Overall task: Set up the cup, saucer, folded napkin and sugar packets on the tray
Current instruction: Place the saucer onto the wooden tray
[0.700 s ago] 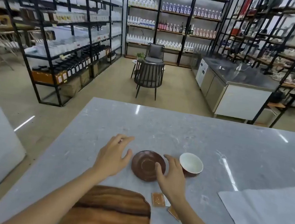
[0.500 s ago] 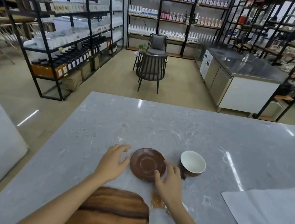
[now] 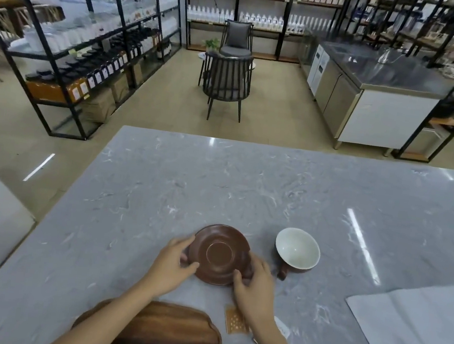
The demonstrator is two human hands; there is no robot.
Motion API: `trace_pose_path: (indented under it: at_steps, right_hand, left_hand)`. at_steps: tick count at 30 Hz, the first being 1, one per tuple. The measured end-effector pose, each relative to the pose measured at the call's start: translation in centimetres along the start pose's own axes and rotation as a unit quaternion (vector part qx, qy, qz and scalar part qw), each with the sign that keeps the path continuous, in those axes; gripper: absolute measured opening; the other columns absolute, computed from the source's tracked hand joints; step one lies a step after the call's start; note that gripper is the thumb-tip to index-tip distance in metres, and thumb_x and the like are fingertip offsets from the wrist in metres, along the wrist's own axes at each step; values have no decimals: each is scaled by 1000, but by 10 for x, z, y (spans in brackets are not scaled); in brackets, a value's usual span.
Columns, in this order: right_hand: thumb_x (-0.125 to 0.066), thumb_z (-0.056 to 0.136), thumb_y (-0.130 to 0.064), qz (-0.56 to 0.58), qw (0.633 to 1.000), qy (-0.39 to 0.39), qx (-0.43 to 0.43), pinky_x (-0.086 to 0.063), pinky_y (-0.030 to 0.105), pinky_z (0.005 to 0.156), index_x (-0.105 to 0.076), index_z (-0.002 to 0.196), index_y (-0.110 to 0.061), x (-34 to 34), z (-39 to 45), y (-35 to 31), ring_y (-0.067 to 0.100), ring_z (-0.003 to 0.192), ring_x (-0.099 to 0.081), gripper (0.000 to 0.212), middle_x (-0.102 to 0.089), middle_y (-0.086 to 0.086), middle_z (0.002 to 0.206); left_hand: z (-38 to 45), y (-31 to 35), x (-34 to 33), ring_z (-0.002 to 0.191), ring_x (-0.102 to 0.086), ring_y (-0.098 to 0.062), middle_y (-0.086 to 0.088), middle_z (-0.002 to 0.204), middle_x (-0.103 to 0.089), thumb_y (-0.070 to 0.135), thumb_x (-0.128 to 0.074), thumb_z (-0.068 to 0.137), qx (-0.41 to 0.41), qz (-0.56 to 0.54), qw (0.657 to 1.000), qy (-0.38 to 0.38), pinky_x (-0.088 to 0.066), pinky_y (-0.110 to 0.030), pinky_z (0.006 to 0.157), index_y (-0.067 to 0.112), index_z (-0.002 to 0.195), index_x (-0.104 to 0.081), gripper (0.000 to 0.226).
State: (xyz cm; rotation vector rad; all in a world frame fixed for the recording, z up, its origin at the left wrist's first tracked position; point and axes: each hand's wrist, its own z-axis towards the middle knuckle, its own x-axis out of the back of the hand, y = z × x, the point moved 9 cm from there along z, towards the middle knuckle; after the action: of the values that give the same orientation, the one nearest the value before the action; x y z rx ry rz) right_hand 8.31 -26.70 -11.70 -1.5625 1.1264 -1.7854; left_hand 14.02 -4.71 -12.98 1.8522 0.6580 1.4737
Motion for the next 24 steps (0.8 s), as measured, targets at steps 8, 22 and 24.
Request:
trace_pose_path:
  at_steps: [8, 22, 24]
  right_hand:
    - [-68, 89, -6, 28, 1000, 0, -8, -54, 10, 71, -55, 143, -10, -9, 4, 7, 10, 85, -65, 56, -58, 7, 123]
    - [-72, 87, -4, 35, 999, 23, 22, -54, 17, 83, -57, 141, -17, 6, -13, 0, 9, 85, -66, 58, -56, 1, 126]
    - [-72, 87, -3, 44, 998, 23, 26, -59, 27, 85, -57, 141, -18, 6, -18, -2, 10, 86, -67, 59, -55, 1, 127]
  left_hand:
    - [7, -15, 5, 88, -70, -8, -3, 126, -60, 17, -83, 82, 31, -62, 997, 22, -56, -12, 79, 17, 149, -46, 76]
    - [-18, -14, 6, 80, -72, -3, 12, 97, -70, 20, -87, 77, 39, -124, 991, 40, -61, -28, 86, 28, 144, -51, 76]
    - [-25, -11, 9, 80, -72, -3, 10, 99, -70, 19, -87, 77, 34, -132, 990, 46, -61, -28, 85, 27, 142, -53, 74]
